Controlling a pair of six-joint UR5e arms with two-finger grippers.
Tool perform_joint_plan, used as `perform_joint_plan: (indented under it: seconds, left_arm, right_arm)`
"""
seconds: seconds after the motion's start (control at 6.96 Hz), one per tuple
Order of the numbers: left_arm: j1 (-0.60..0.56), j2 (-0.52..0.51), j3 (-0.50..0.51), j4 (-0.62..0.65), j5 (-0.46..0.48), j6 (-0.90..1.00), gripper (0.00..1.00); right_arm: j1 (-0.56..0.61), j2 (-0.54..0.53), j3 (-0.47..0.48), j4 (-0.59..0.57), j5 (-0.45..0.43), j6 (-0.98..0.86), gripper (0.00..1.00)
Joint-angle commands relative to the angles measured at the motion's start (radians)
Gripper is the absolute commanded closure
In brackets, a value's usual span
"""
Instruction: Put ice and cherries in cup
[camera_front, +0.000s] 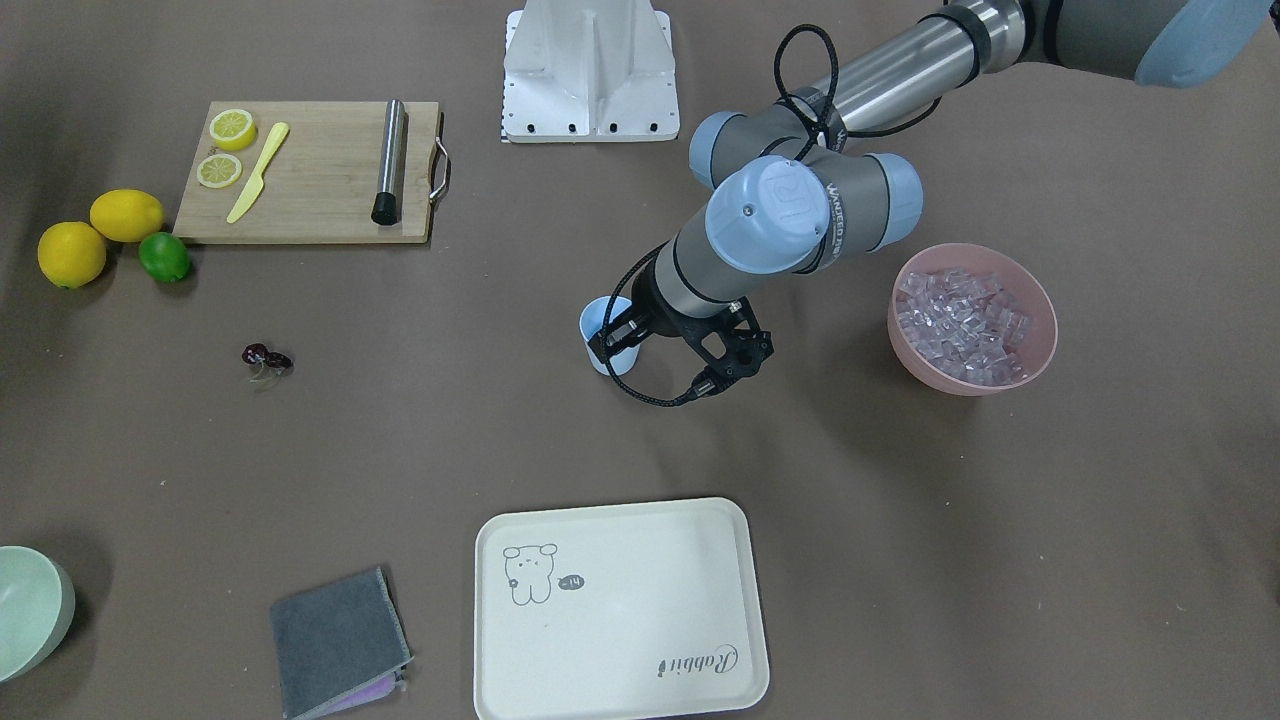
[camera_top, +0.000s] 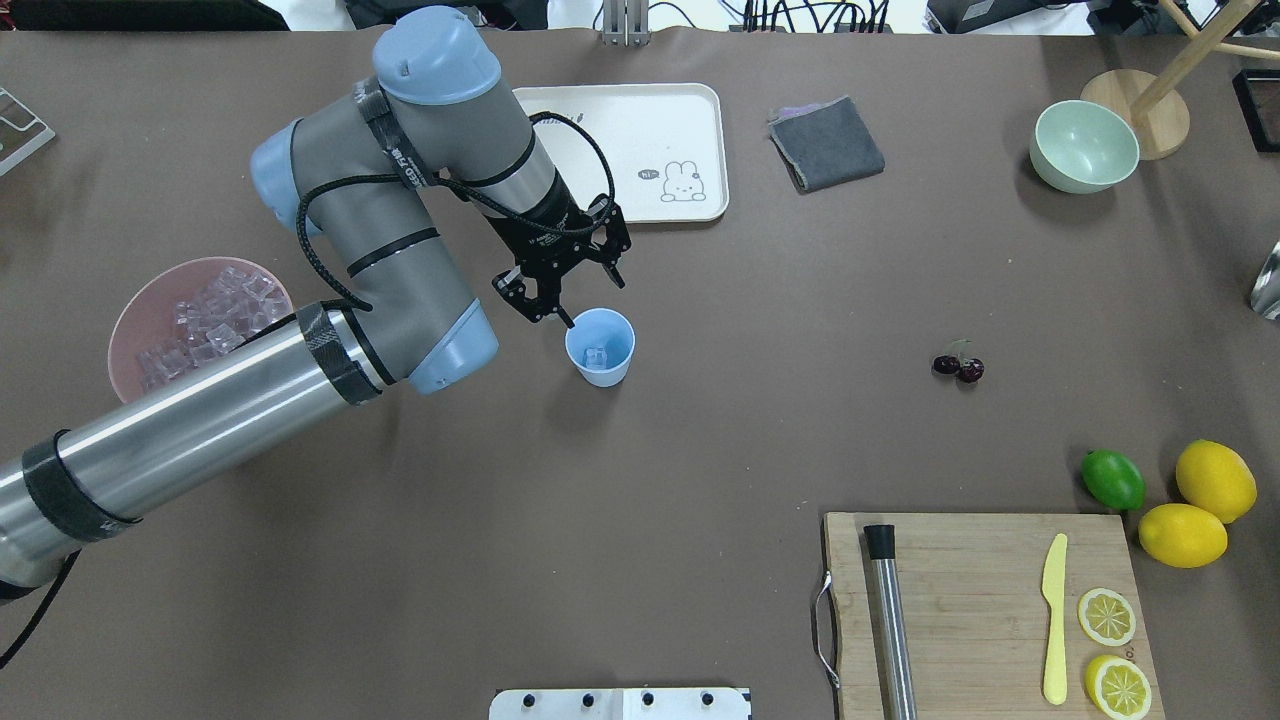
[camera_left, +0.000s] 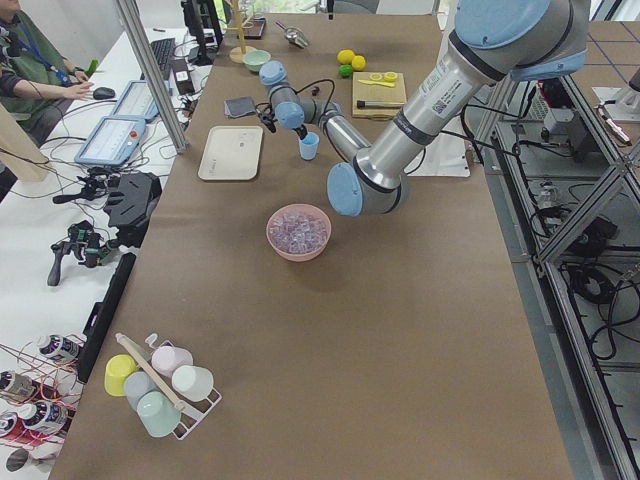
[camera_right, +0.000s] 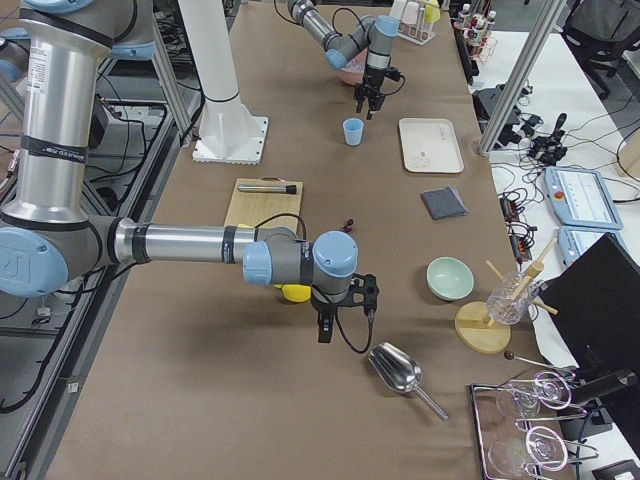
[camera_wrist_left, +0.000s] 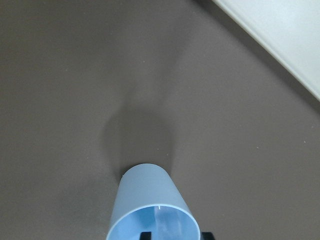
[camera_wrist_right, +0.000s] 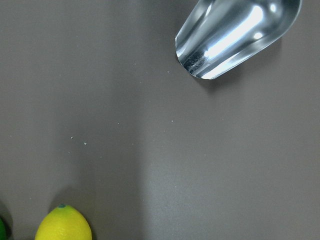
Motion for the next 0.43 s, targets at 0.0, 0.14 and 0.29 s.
perform_joint_plan:
  seconds: [0.0,0.14,0.29]
  left_arm:
    - [0.002,0.007,-0.013,0.001,-0.008,0.013,0.02]
    - [-0.016,0.054,-0.04,0.008,-0.027,0.074,0.03]
    - [-0.063,0.132,-0.092,0.012,-0.076,0.187,0.03]
  right_arm:
    - [-0.001,0.0,0.0,0.001,0.0,0.001,0.0]
    - [-0.001,0.0,-0.001,-0.001,0.0,0.001,0.0]
    - [-0.003,0.0,-0.001,-0.001,0.0,0.001,0.0]
